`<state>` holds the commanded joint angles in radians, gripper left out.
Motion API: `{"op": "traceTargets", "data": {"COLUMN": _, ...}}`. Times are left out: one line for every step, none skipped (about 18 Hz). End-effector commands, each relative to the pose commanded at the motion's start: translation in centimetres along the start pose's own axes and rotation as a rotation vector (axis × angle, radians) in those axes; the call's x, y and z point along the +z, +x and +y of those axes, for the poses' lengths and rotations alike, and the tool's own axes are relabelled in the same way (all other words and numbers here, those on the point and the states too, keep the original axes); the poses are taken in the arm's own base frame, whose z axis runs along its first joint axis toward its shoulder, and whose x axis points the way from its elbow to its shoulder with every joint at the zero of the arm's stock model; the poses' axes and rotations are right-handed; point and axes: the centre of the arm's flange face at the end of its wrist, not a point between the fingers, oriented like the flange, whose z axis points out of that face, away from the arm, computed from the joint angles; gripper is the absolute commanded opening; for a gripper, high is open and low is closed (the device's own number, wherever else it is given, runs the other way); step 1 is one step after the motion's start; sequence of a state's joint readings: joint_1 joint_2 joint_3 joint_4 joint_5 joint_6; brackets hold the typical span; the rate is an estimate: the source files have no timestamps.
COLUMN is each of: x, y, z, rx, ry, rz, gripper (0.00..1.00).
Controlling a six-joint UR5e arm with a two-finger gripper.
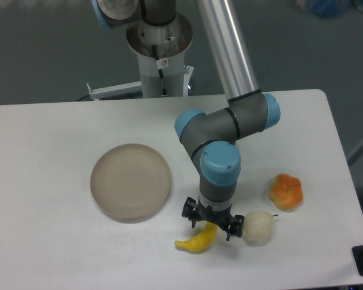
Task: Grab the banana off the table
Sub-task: 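Close the gripper on the yellow banana's middle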
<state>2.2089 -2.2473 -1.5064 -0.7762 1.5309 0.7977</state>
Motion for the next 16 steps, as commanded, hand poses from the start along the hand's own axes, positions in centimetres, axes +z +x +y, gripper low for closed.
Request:
{"op": "traceTargets", "data": {"x": 0.32, "y": 0.16, "z": 0.17, "rx": 0.001, "ry": -0.004, "rz": 0.004, "gripper": 1.0}}
{"op": "traceTargets", "data": {"x": 0.32, "y": 0.2, "z": 0.36, "rx": 0.0, "ry": -0.005, "rz": 0.005, "gripper": 1.0}}
{"op": "traceTargets", "data": {"x": 0.38, "y": 0.24, "z": 0.41, "rx": -0.002, "ry": -0.007, "rz": 0.006, "gripper": 1.0}}
{"op": "traceTargets", "data": {"x": 0.48, "y": 0.34, "z": 0.36, "rx": 0.0, "ry": -0.007, "rz": 0.008, "gripper": 1.0}}
{"op": "traceTargets", "data": {"x": 0.43, "y": 0.37, "z": 0.39, "rx": 0.0, "ry": -0.007, "rz": 0.008, "gripper": 0.95}}
{"op": "traceTargets", "data": {"x": 0.45, "y": 0.38, "z": 0.4, "rx": 0.0, "ry": -0.009, "rz": 0.009, "gripper": 0.74}}
{"op": "traceTargets", "data": {"x": 0.34, "y": 0.39, "z": 0.38, "rx": -0.005, "ry": -0.006, "rz": 0.009, "gripper": 0.51}}
{"op": "traceTargets", "data": {"x": 0.13, "y": 0.28, "z": 0.41, "rx": -0.005, "ry": -0.004, "rz": 0.006, "gripper": 0.45}}
{"op": "traceTargets", "data": {"x": -0.08, "y": 0.26, "z": 0.38, "rx": -0.003, "ry": -0.002, "rz": 0.004, "gripper": 0.43}}
{"op": "traceTargets", "data": {"x": -0.19, "y": 0.26, "z": 0.37, "rx": -0.005, "ry": -0.001, "rz": 0.003, "gripper": 0.42}}
{"op": "traceTargets", "data": {"x": -0.29, "y": 0.25, "z": 0.35, "rx": -0.003, "ry": 0.0, "rz": 0.002, "gripper": 0.41}}
{"op": "traceTargets", "data": {"x": -0.19, "y": 0.26, "z": 0.37, "rx": -0.003, "ry": -0.001, "rz": 0.003, "gripper": 0.41}}
{"op": "traceTargets", "data": {"x": -0.33, "y": 0.22, "z": 0.32, "rx": -0.003, "ry": 0.0, "rz": 0.002, "gripper": 0.4}}
{"op": "traceTargets", "data": {"x": -0.38, "y": 0.25, "z": 0.35, "rx": -0.005, "ry": 0.0, "rz": 0.002, "gripper": 0.4}}
{"op": "traceTargets", "data": {"x": -0.4, "y": 0.15, "z": 0.4, "rx": -0.006, "ry": 0.001, "rz": 0.001, "gripper": 0.4}}
{"op": "traceTargets", "data": {"x": -0.46, "y": 0.11, "z": 0.36, "rx": -0.004, "ry": 0.002, "rz": 0.0, "gripper": 0.4}}
